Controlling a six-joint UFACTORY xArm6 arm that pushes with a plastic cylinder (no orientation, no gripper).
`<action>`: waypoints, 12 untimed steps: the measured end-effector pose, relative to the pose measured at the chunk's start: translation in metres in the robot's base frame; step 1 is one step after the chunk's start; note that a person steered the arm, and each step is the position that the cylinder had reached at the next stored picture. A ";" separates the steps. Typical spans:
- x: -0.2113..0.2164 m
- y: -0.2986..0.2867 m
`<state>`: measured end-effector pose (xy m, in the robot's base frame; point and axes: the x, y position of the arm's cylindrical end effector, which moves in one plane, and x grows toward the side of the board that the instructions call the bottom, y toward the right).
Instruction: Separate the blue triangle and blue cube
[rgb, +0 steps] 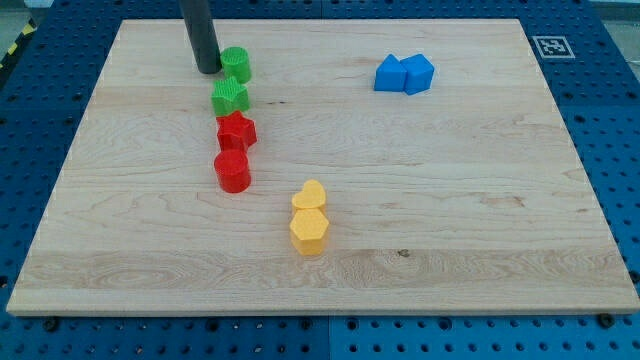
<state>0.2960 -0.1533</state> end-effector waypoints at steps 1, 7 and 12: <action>-0.021 -0.012; 0.037 0.164; -0.020 0.216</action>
<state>0.2760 0.0625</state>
